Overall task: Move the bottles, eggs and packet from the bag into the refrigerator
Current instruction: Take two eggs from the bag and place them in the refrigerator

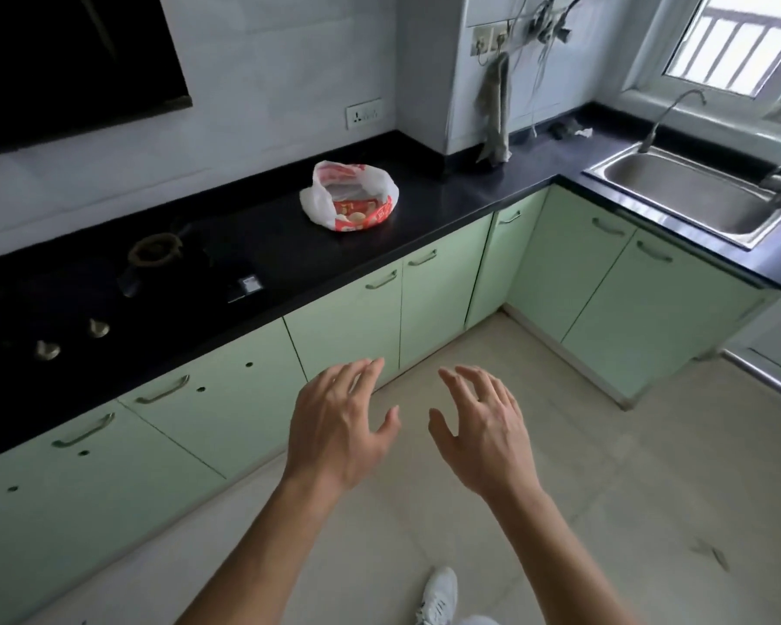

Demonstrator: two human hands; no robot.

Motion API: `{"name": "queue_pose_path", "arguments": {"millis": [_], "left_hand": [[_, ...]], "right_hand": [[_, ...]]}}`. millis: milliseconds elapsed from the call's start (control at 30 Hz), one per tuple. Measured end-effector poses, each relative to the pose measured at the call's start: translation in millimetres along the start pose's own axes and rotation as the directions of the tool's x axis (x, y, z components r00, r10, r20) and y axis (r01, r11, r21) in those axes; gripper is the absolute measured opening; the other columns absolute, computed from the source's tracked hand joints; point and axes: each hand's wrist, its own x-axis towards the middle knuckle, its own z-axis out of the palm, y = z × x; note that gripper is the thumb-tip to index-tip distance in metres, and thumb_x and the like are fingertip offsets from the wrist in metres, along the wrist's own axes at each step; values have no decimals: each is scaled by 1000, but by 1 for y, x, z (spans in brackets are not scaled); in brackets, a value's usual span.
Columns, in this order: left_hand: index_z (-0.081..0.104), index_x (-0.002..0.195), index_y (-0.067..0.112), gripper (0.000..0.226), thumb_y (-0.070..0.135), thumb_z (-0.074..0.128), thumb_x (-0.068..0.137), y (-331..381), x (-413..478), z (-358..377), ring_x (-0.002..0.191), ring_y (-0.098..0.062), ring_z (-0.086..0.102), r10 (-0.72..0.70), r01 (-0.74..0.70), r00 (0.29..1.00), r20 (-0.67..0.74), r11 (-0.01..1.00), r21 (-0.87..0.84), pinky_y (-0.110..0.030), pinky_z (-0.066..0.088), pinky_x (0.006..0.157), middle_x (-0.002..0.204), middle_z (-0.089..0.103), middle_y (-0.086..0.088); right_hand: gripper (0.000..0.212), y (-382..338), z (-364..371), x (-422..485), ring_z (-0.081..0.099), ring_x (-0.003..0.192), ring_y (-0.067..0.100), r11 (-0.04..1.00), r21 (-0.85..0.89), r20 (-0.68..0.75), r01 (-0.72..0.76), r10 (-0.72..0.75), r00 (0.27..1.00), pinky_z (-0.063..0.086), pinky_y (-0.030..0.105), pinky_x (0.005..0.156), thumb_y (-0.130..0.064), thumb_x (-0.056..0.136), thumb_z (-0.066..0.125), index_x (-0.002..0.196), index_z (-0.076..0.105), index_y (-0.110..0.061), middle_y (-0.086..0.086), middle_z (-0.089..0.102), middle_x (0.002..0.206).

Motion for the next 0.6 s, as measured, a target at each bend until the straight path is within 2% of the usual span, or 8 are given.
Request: {"name": "queue_pose_path", "arguments": {"millis": [267,600], "left_hand": [[59,135,20,62,51,46,83,44,96,23,114,-18,61,-17,17,1000,1,1000,7,-35,51,92,126,67,3],[58,136,20,61,51,46,83,38,175,50,116,-17,60,-44,44,999,20,999,3,-35,51,95,127,66,3]], "right_hand": [[57,62,-15,90,49,130,25,1000,2,14,3,-3,1000,41,45,110,-49,88,49,138,52,-23,2,57,136],[56,84,7,166,50,129,24,999,31,60,29,-31,998,41,44,109,-48,88,48,139,51,-24,1,56,137]]}}
